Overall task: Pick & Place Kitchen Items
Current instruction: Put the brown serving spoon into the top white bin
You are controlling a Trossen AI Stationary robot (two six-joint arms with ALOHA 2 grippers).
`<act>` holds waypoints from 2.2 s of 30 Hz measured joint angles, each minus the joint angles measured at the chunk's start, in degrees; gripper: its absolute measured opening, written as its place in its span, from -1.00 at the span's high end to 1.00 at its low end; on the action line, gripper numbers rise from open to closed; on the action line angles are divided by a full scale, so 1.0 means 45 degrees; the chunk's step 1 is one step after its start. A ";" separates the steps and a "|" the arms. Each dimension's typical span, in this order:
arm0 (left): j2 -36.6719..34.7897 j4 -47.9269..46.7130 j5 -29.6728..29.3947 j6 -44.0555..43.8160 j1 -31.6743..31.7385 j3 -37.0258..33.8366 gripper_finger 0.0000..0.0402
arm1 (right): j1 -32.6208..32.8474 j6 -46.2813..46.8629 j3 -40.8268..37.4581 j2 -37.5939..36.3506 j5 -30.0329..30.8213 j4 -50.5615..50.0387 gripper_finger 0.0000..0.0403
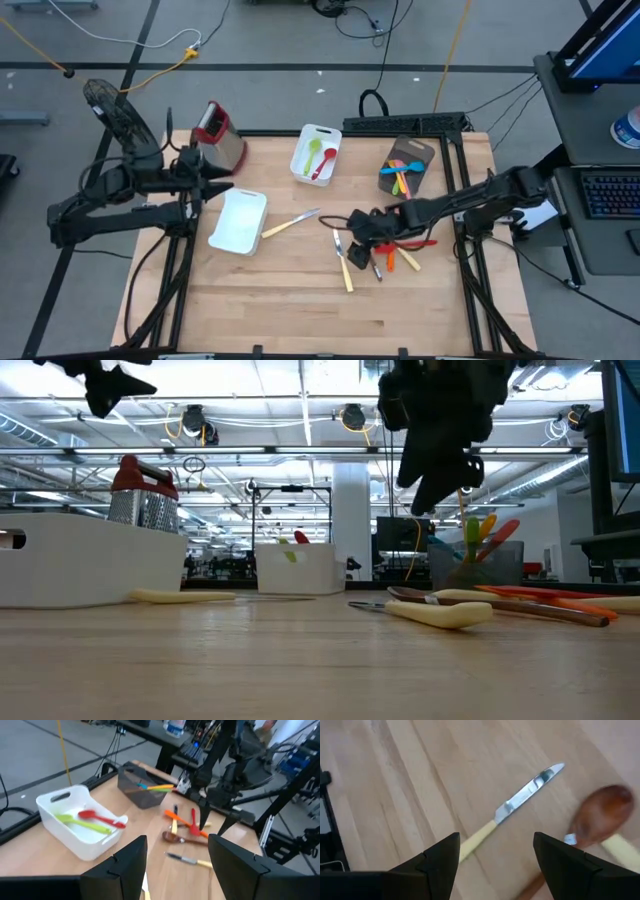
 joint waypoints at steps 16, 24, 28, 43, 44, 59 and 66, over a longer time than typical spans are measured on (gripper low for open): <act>0.0062 -0.0396 0.0334 0.0566 0.0019 0.0000 -0.08 | 0.0092 0.3109 -0.0005 0.1403 -0.0034 -0.1277 -0.23; 0.0062 -0.0386 0.0335 0.0675 0.0019 0.0000 -0.08 | 0.0039 0.4436 -0.0005 0.1588 -0.0023 -0.2258 -0.23; 0.0062 -0.0383 0.0335 0.0702 0.0018 0.0000 -0.08 | -0.0089 0.4577 -0.0007 0.1366 -0.0039 -0.2593 -0.23; 0.0065 -0.0384 0.0330 0.0747 0.0019 0.0000 -0.08 | -0.0223 0.4056 -0.0019 0.2362 -0.0035 -0.2473 -0.23; 0.0067 -0.0384 0.0335 0.0747 0.0019 0.0002 -0.08 | -0.0219 0.4059 -0.0015 0.2557 -0.0107 -0.2345 -0.23; 0.0067 -0.0466 0.0335 0.0568 0.0019 0.0010 -0.08 | -0.0380 0.5097 0.0024 0.4293 -0.0354 -0.2751 -0.22; 0.0067 -0.0469 0.0335 0.0568 0.0019 0.0010 -0.08 | -0.0591 0.5443 0.0005 0.4287 -0.0369 -0.2831 0.07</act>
